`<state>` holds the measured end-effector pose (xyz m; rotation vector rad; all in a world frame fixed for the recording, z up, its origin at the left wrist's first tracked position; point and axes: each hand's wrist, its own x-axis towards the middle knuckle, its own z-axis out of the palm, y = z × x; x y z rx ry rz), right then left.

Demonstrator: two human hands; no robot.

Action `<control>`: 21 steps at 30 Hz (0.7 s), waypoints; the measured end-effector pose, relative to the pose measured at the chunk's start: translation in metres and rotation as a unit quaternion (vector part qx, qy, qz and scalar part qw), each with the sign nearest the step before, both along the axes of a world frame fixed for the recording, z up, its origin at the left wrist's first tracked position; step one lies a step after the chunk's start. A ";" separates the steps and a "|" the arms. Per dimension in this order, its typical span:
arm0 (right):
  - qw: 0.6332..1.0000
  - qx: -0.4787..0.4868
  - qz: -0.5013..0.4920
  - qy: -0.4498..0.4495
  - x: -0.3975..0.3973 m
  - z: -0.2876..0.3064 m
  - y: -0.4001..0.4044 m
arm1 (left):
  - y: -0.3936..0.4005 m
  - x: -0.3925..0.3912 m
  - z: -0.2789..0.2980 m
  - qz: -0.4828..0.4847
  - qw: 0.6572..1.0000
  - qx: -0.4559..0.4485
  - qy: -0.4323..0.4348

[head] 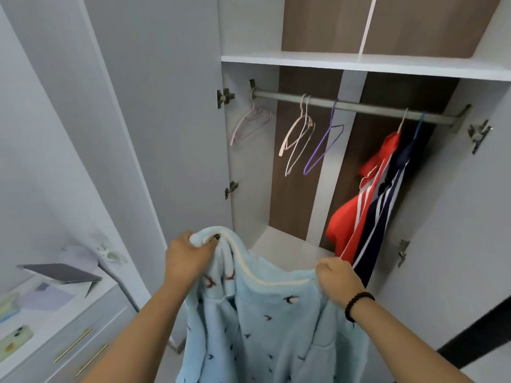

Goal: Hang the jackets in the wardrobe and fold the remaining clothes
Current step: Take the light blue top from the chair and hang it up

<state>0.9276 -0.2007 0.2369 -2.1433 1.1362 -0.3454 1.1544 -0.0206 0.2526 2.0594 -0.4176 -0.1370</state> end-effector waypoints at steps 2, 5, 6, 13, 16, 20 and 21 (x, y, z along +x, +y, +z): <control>0.999 0.005 0.032 -0.007 0.011 0.000 -0.001 | -0.014 -0.004 0.004 -0.031 0.999 0.013 -0.026; 0.995 -0.005 0.095 0.031 0.033 0.004 0.005 | -0.036 -0.011 0.009 -0.096 0.994 0.009 -0.052; 0.991 -0.016 0.126 0.047 0.043 0.004 0.007 | -0.043 -0.012 0.011 -0.118 0.991 -0.001 -0.057; 0.994 -0.042 0.101 0.027 0.089 -0.002 -0.024 | -0.094 0.011 0.021 -0.184 0.979 -0.083 -0.009; 0.997 -0.028 0.069 0.020 0.097 -0.002 -0.050 | -0.125 0.030 0.022 -0.200 0.975 -0.095 0.004; 1.000 0.010 0.024 -0.006 0.106 -0.002 -0.086 | -0.166 0.059 0.032 -0.229 0.964 -0.134 0.024; 1.000 0.018 0.006 -0.009 0.109 -0.003 -0.094 | -0.175 0.068 0.037 -0.238 0.960 -0.143 0.026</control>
